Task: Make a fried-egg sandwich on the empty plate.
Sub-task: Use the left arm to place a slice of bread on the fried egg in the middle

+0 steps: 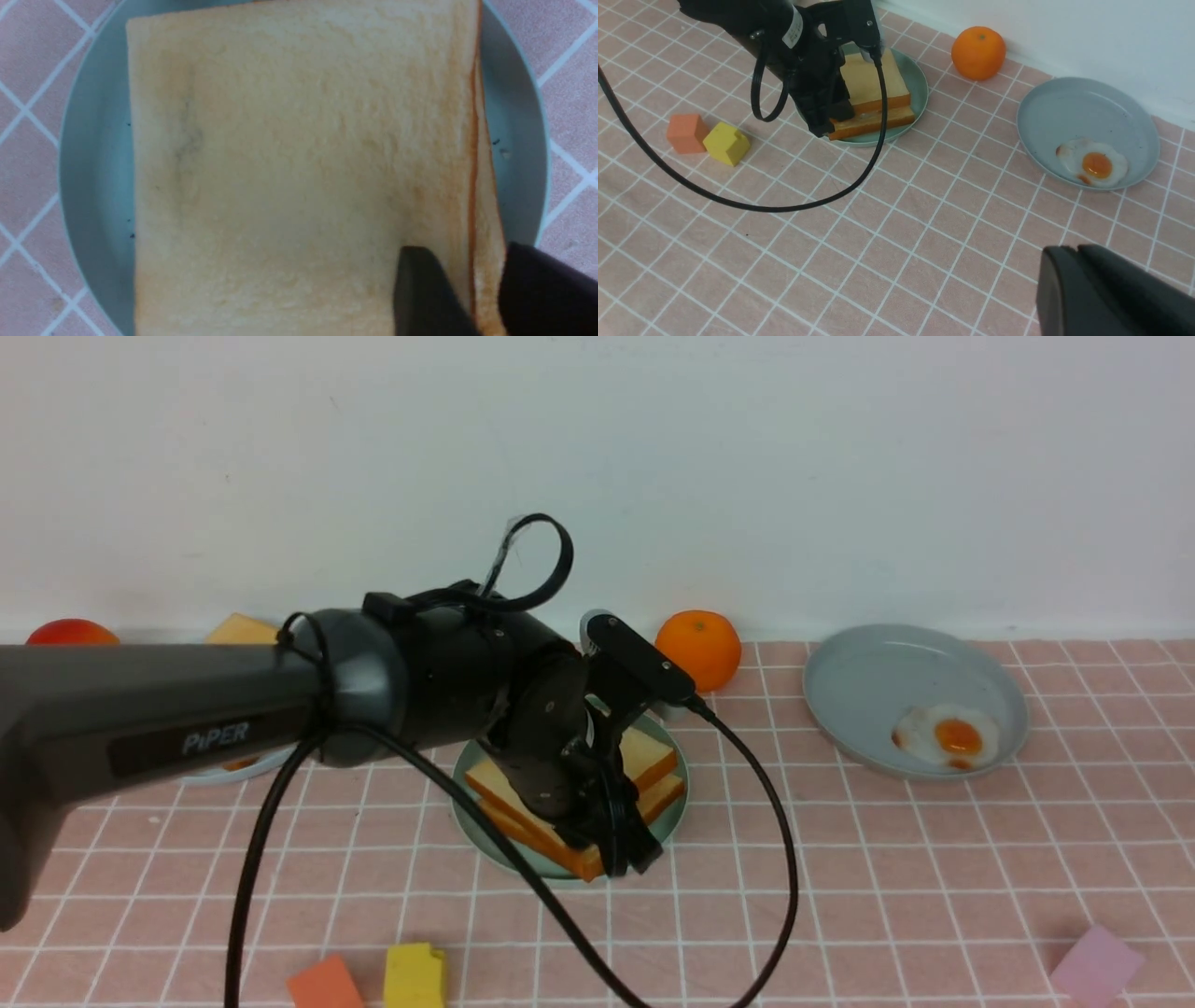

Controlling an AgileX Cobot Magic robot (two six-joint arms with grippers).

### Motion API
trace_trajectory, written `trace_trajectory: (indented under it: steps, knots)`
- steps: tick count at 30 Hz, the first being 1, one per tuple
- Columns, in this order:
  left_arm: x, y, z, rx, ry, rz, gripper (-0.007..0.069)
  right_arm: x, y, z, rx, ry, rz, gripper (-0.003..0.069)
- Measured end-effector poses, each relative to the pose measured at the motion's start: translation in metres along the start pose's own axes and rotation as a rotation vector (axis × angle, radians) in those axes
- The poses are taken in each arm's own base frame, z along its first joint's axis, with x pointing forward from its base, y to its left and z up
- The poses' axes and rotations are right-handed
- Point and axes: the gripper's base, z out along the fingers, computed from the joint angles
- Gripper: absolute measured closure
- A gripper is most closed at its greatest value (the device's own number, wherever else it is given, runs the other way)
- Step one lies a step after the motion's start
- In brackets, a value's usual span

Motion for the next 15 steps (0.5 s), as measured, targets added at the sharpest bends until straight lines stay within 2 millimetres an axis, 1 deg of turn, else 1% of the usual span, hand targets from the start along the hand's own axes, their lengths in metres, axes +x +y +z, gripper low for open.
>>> trace_trajectory:
  steps: [1, 2, 4, 5, 7, 9, 10, 12, 13, 14, 15]
  knots:
    - [0.000, 0.000, -0.002, 0.002, 0.002, -0.005, 0.0320, 0.000, 0.000, 0.000, 0.001, 0.000, 0.000, 0.0595]
    - [0.000, 0.000, -0.002, 0.004, 0.003, -0.007, 0.0316, 0.000, 0.000, 0.000, 0.001, 0.000, 0.000, 0.0595]
    - [-0.002, 0.000, -0.010, 0.010, -0.007, -0.021, 0.0280, 0.000, 0.000, 0.000, 0.001, 0.000, 0.000, 0.0594]
    - [-0.002, 0.000, -0.012, 0.010, -0.013, -0.024, 0.0279, 0.000, 0.000, 0.000, 0.001, 0.000, 0.000, 0.0594]
    - [-0.006, 0.001, -0.027, 0.016, -0.045, -0.044, 0.0271, 0.000, 0.000, 0.000, 0.001, 0.000, 0.000, 0.0593]
    - [-0.011, 0.002, -0.050, 0.022, -0.097, -0.069, 0.0270, 0.000, 0.000, 0.000, 0.001, 0.000, 0.008, 0.0592]
    - [-0.012, 0.002, -0.053, 0.025, -0.103, -0.074, 0.0270, 0.000, 0.000, 0.000, 0.001, 0.000, 0.008, 0.0592]
    - [-0.017, 0.004, -0.085, 0.031, -0.178, -0.101, 0.0274, 0.000, 0.000, 0.000, 0.002, 0.000, 0.009, 0.0589]
    - [-0.019, 0.005, -0.119, 0.042, -0.257, -0.130, 0.0295, 0.000, 0.000, 0.000, 0.002, 0.000, 0.009, 0.0587]
    - [-0.019, 0.005, -0.119, 0.042, -0.256, -0.130, 0.0299, 0.000, 0.000, 0.000, 0.002, 0.000, 0.009, 0.0587]
    - [-0.019, 0.006, -0.149, 0.051, -0.326, -0.155, 0.0328, 0.000, 0.000, 0.000, 0.002, 0.000, 0.010, 0.0587]
